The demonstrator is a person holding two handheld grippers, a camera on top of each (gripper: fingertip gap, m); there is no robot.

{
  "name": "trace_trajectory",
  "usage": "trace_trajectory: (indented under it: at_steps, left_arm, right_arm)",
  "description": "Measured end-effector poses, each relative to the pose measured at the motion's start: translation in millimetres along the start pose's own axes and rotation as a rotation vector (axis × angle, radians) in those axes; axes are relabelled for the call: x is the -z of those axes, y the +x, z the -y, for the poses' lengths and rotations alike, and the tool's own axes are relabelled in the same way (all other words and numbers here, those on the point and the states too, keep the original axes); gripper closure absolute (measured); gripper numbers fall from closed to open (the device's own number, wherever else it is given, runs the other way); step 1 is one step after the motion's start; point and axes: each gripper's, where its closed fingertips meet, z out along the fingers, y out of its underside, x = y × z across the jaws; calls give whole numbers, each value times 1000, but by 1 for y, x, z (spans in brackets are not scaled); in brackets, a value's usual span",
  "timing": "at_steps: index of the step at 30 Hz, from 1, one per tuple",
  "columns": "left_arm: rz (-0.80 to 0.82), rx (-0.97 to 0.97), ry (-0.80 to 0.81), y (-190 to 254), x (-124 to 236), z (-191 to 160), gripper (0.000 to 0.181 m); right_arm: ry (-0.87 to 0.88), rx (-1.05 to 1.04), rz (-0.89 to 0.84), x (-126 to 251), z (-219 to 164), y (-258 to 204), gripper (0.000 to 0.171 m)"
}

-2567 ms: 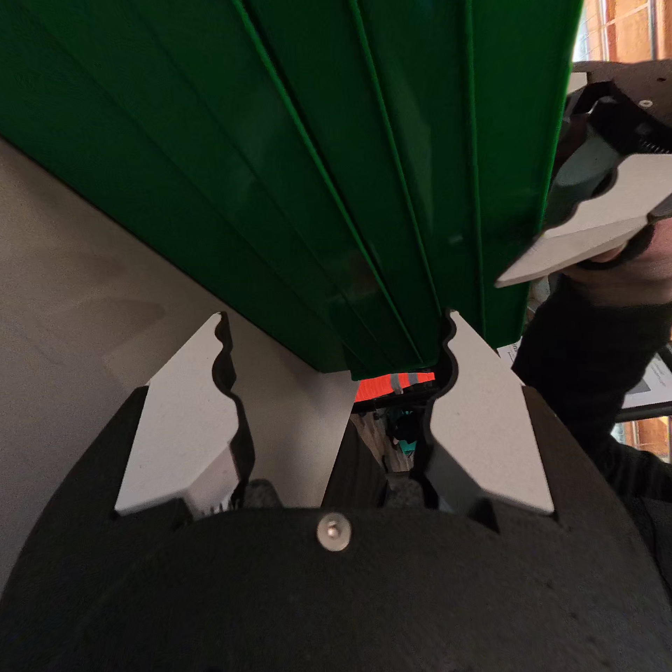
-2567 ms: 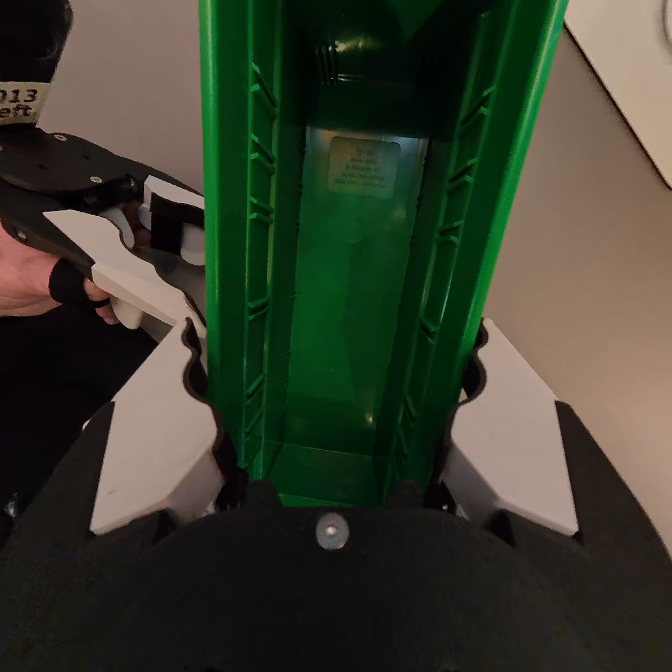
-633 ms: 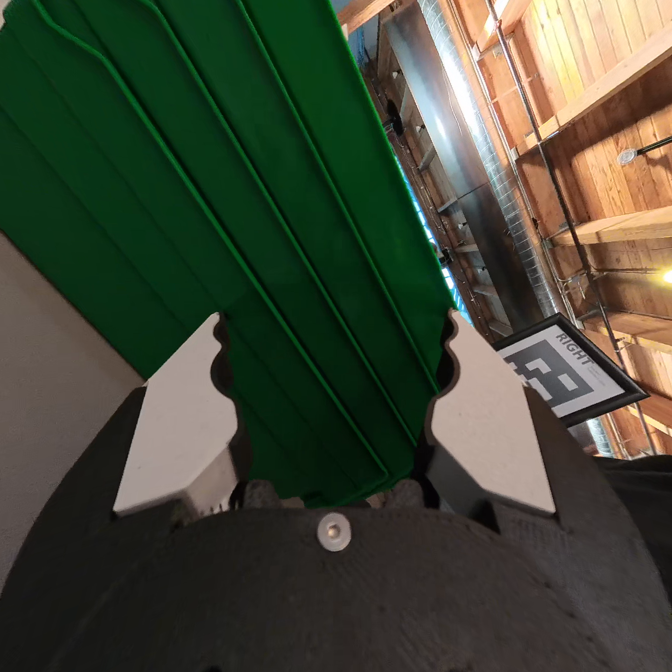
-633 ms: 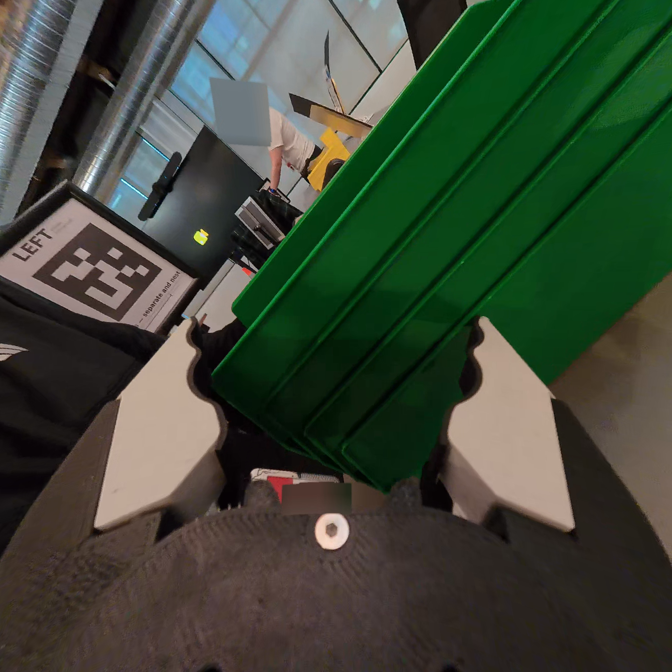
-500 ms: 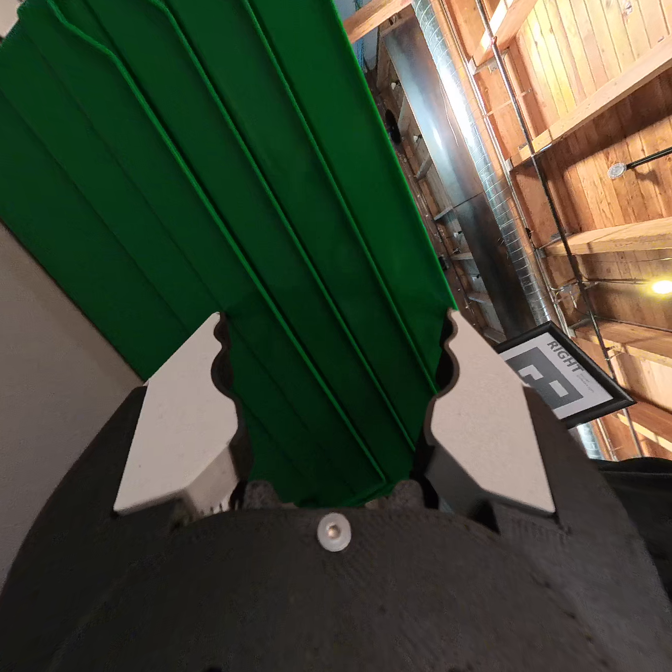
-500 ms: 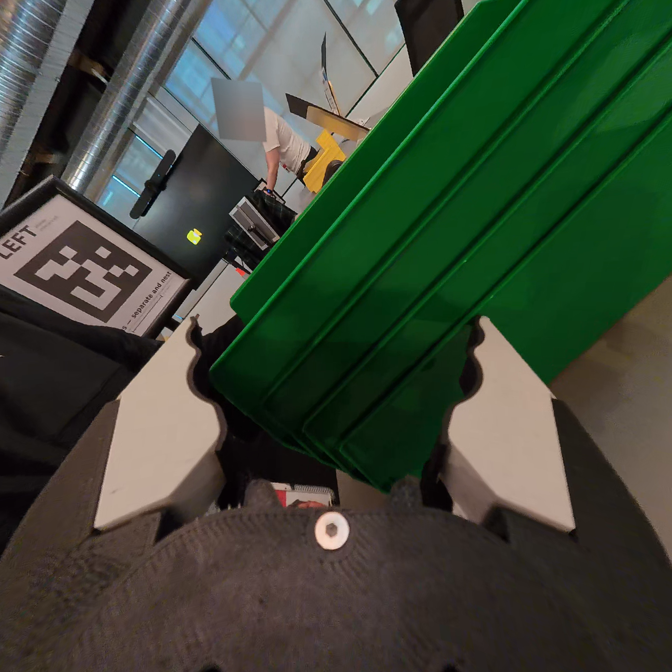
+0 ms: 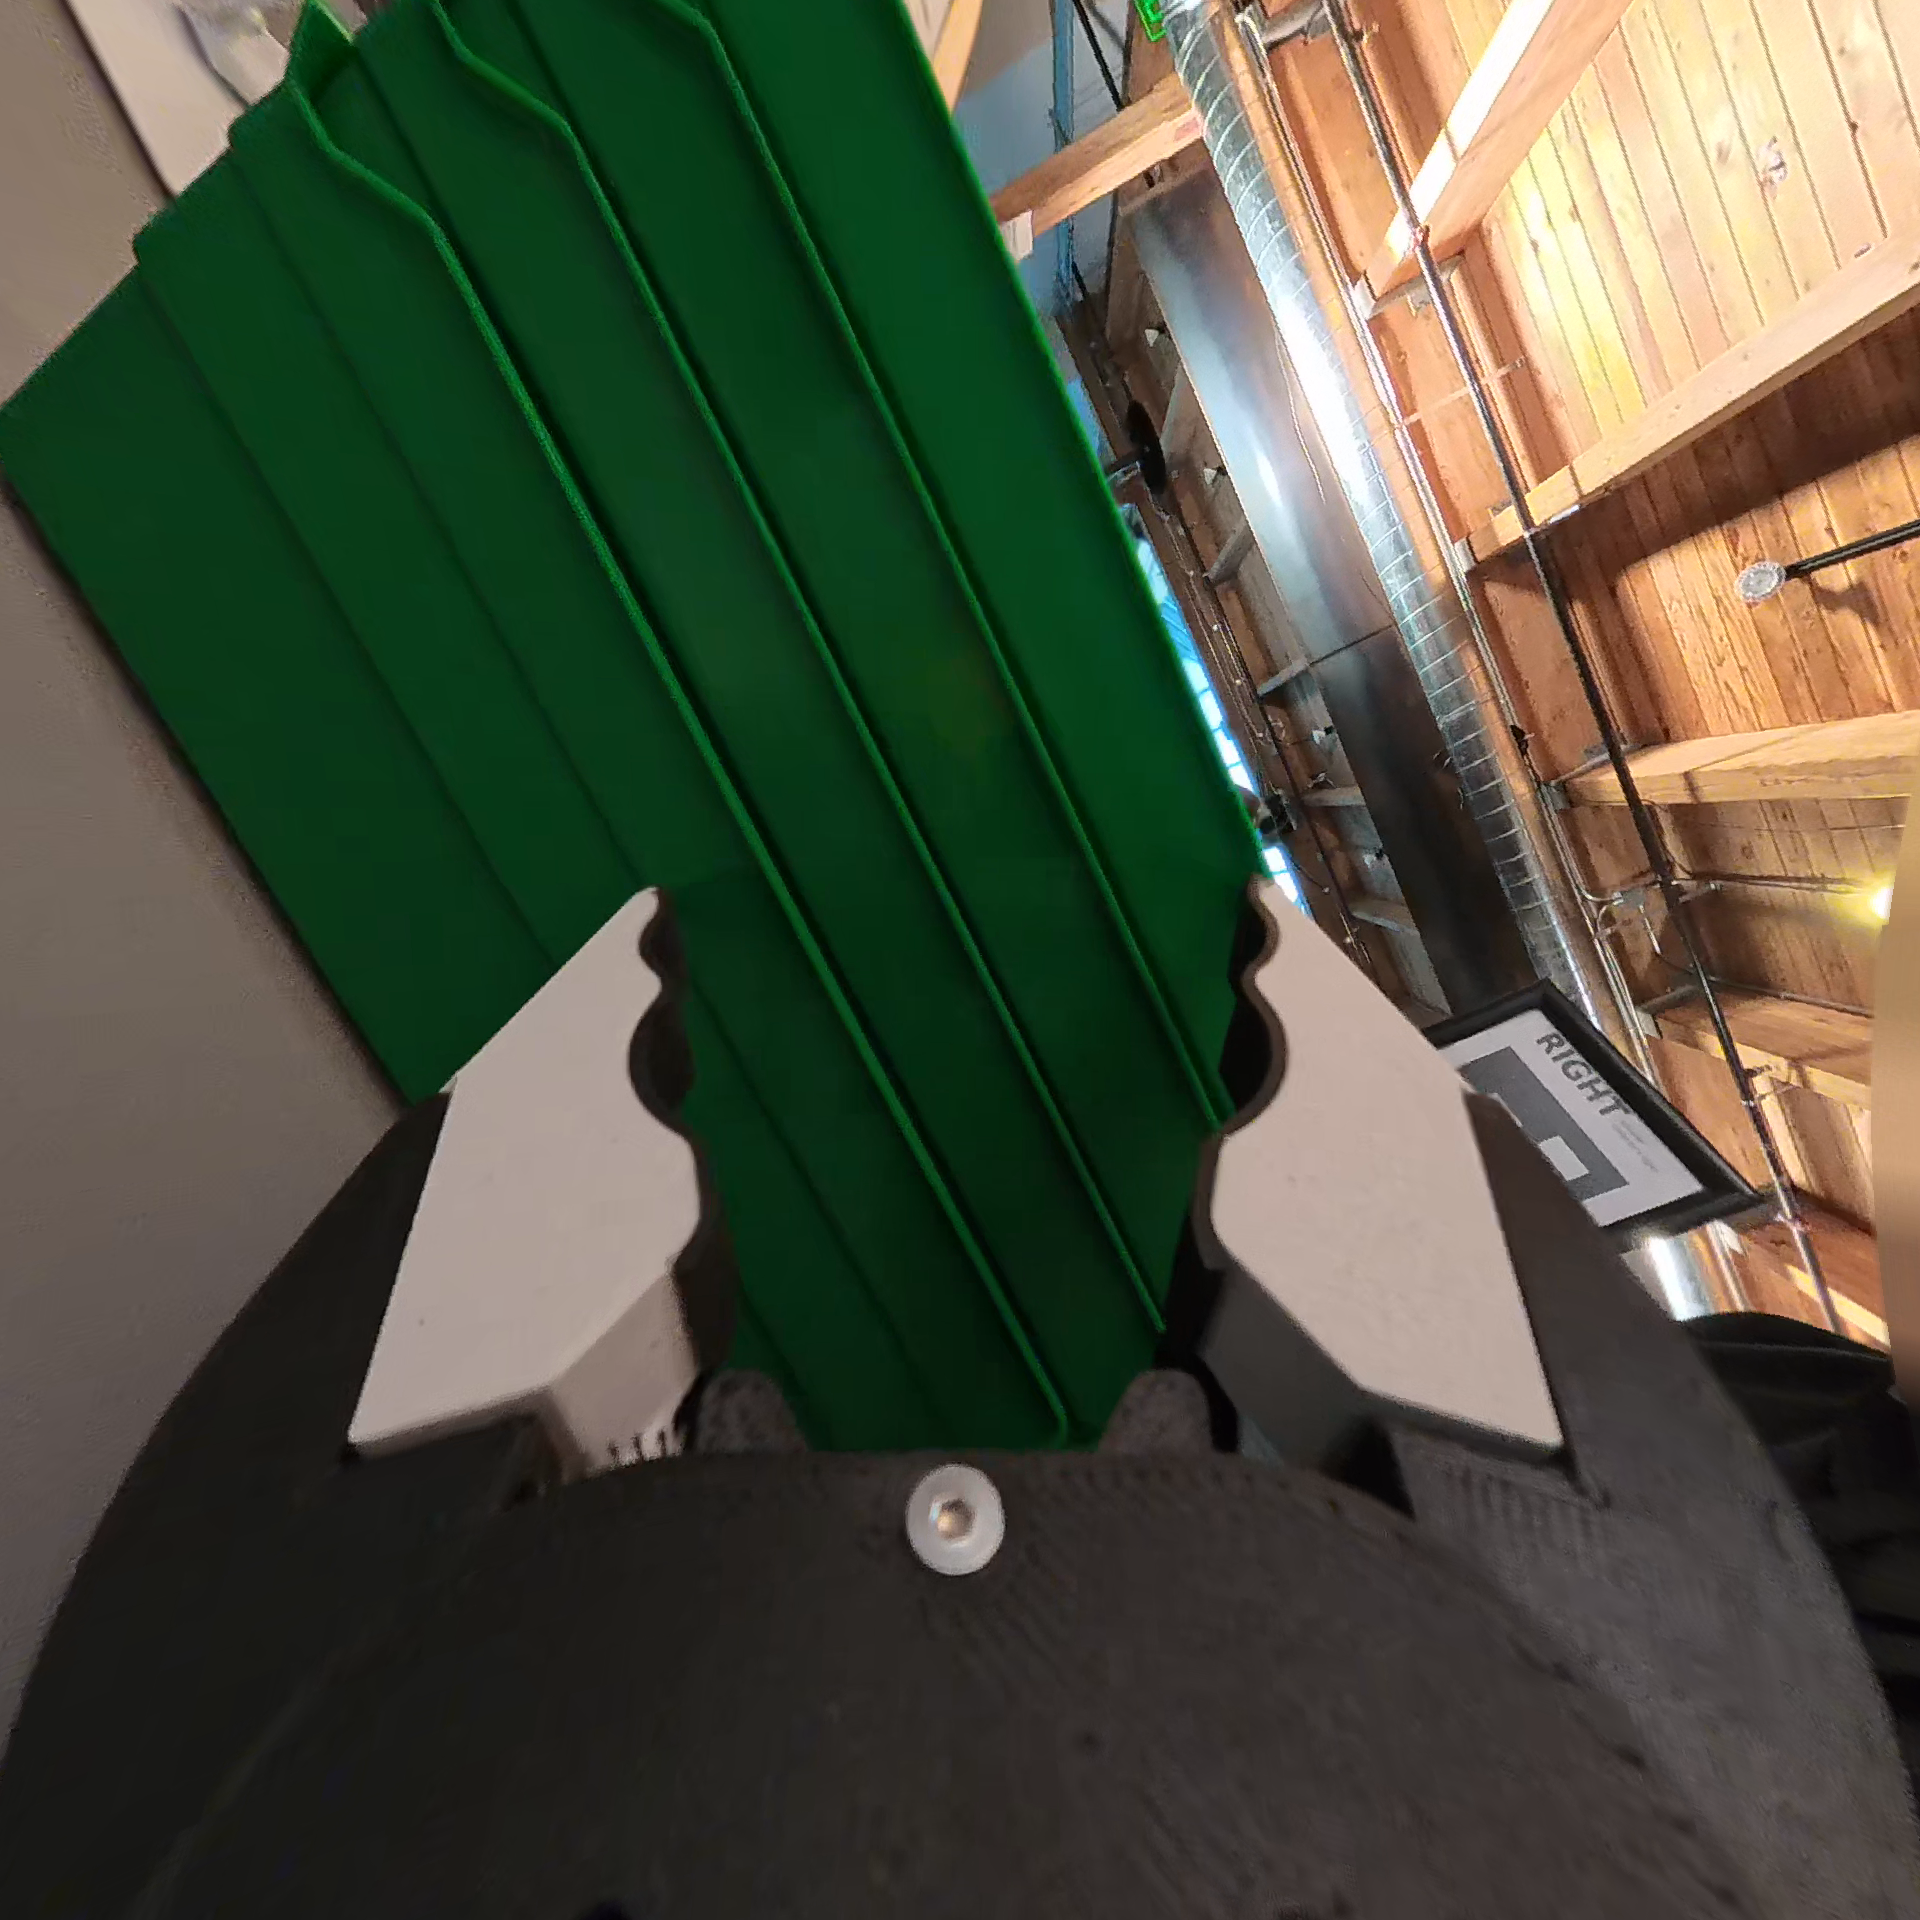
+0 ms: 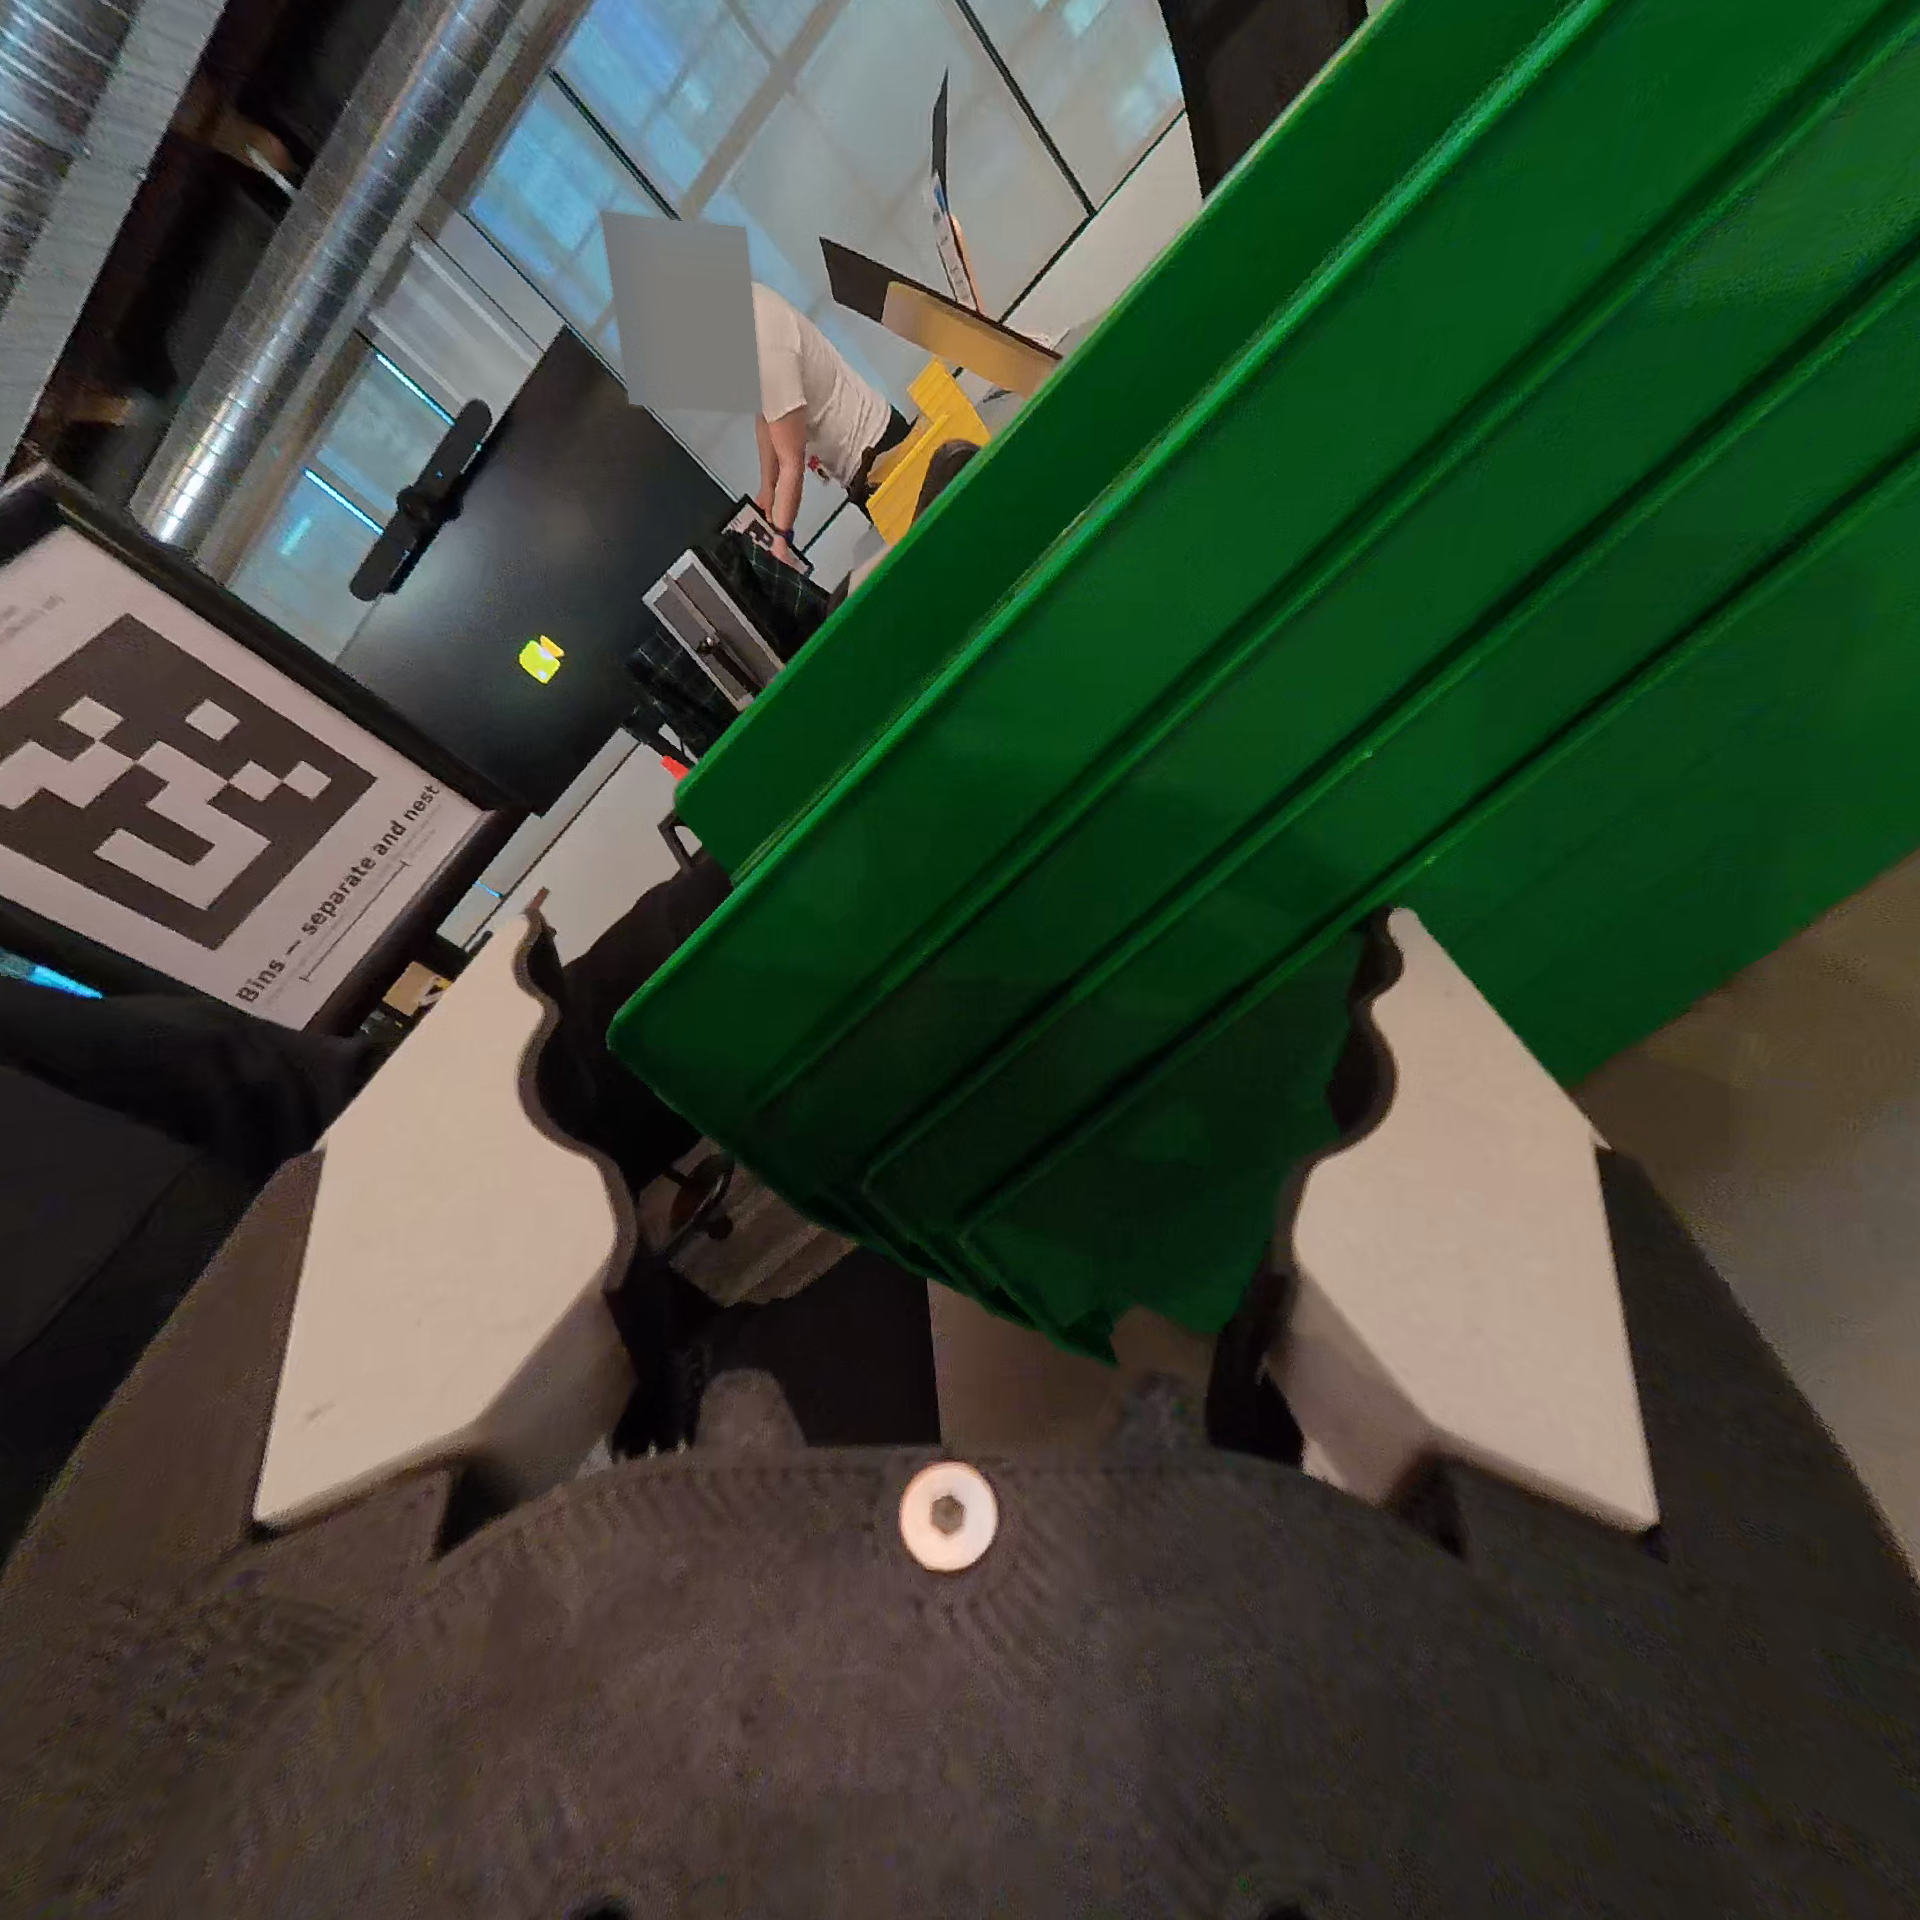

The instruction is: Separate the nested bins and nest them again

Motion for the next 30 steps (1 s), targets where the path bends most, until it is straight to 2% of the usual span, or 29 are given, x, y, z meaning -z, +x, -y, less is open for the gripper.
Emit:
trace_trajectory:
  at_steps: [4, 10, 18, 25, 26, 28, 30]
  left_arm:
    - [42, -6, 28, -10, 22, 15, 80]
    - [44, 1, 107, -11, 49, 35, 94]
    - [35, 28, 156, -11, 69, 38, 97]
    - [200, -51, 163, -22, 87, 54, 80]
    - [264, -94, 165, -22, 92, 60, 75]
    - [481, -262, 142, -21, 103, 76, 51]
    - [679, -448, 61, -5, 106, 89, 33]
  right_arm:
    - [8, 15, -7, -21, 1, -1, 24]
    - [-18, 22, 29, -50, -2, -6, 25]
    - [-37, 23, 68, -70, 1, -3, 26]
    - [-46, 15, 118, -72, -1, -5, 29]
    - [-60, 4, 129, -71, -5, -4, 28]
    - [-57, -7, 132, -67, -8, 0, 29]
    - [-54, 7, 124, -61, -9, 4, 31]
